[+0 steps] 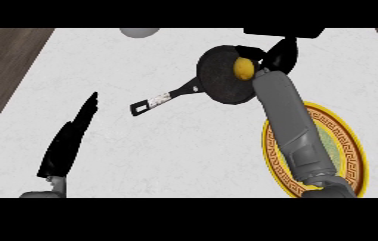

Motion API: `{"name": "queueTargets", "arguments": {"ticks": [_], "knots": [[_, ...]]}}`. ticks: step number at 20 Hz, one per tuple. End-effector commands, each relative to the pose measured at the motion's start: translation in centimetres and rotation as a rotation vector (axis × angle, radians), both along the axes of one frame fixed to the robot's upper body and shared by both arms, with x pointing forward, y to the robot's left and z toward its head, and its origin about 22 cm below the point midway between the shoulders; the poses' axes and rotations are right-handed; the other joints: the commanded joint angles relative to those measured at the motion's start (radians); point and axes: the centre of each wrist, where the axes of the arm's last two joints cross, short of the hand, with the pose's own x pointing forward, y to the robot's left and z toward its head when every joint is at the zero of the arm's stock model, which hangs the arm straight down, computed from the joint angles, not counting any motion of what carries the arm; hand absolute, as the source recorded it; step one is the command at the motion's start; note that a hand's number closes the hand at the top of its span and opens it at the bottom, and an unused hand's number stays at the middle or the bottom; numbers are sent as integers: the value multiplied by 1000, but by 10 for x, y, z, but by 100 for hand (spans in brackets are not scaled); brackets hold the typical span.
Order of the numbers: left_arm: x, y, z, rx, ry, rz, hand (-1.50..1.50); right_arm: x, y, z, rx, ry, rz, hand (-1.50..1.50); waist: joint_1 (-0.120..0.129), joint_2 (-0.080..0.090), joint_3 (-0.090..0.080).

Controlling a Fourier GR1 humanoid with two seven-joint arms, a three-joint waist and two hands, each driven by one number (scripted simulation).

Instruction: Pick the lemon from the plate and place it in the pan

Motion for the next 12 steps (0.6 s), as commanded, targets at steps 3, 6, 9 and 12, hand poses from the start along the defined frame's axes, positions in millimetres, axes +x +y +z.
{"name": "queueTargets", "arguments": {"ticks": [3, 6, 9, 12], "knots": [[-1, -8, -3, -6, 7, 25, 0, -1, -11, -3, 20, -183, -229, -150, -32, -12, -1], [-7, 1, 5, -5, 14, 23, 0, -8, -18, -21, 46, -186, -336, -150, -33, -21, -1], [-6, 9, -8, 18, 31, 88, 0, -22, -35, -34, 45, -231, -364, -150, -66, -33, -1], [-9, 12, -2, 0, 33, 91, 0, -38, -44, -45, 14, -271, -348, -150, -87, -43, -2]]}}
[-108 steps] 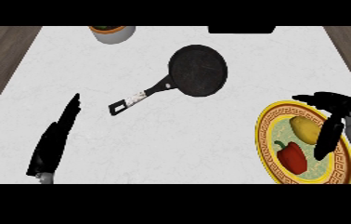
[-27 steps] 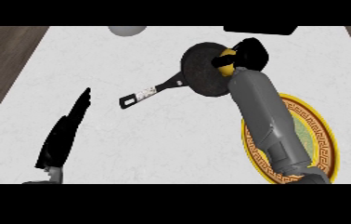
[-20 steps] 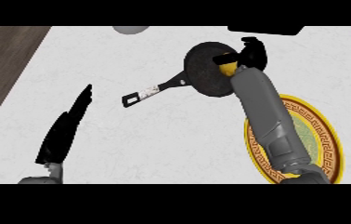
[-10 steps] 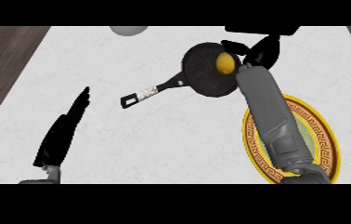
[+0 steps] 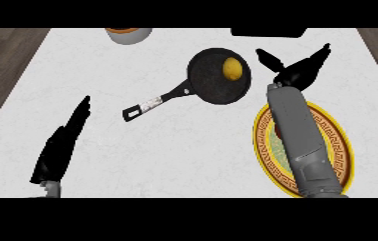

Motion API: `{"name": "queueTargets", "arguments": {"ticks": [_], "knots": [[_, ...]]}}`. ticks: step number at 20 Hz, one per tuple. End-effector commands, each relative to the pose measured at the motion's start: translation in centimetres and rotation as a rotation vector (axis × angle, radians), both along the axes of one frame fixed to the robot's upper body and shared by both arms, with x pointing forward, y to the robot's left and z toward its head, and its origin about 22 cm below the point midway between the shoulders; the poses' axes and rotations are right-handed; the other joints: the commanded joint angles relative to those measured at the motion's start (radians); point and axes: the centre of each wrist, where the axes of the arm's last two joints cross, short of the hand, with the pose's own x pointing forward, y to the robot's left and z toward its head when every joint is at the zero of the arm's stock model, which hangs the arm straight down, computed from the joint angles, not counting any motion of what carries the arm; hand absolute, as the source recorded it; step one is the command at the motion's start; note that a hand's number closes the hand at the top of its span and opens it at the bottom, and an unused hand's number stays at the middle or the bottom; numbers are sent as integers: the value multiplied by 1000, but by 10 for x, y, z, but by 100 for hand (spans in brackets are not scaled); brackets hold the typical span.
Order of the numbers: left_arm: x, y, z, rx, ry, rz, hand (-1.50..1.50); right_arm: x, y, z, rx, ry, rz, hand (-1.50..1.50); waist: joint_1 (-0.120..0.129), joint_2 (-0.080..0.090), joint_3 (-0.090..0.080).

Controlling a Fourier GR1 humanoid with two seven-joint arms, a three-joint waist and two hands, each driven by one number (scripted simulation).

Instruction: Pick the lemon from the plate and place it in the pan

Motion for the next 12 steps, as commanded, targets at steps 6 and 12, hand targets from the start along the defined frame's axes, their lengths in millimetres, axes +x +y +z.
{"name": "queueTargets", "arguments": {"ticks": [6, 12], "knots": [[-10, 7, -15, -4, 25, 61, 0, -82, -26, -56, -90, -22, -21, -150, -66, -22, -3], [-37, 28, -4, 24, 28, 54, 0, -158, -41, -63, -74, -18, -29, -150, -55, -21, -4]]}}
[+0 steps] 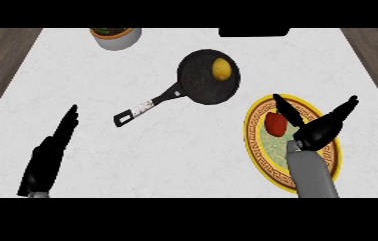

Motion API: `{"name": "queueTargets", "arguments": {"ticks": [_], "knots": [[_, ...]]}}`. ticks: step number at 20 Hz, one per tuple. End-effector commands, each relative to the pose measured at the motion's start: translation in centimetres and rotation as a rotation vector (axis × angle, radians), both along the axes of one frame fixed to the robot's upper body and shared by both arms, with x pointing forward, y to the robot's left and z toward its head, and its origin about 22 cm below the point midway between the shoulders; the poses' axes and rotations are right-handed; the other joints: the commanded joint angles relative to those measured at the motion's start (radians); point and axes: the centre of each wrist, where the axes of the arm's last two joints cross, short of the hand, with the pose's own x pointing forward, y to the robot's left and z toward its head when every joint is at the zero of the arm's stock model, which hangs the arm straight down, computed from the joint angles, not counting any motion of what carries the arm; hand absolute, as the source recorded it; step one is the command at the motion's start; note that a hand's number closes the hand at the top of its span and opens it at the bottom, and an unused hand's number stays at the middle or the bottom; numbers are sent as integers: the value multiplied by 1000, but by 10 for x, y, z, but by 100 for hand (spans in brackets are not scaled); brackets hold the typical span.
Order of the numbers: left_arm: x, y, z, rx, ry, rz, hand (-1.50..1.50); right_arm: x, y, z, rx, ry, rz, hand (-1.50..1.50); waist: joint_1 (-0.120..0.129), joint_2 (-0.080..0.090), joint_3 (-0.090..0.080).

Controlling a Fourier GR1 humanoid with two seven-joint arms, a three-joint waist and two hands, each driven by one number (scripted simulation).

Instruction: Pick the lemon from the plate and place it in the pan

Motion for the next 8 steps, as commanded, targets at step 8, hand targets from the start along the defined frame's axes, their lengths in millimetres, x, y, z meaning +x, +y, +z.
{"name": "queueTargets", "arguments": {"ticks": [8], "knots": [[-1, -11, 7, -19, -25, -9, 0, -144, -20, 31, -10, -7, 13, -150, 12, 10, 1]]}}
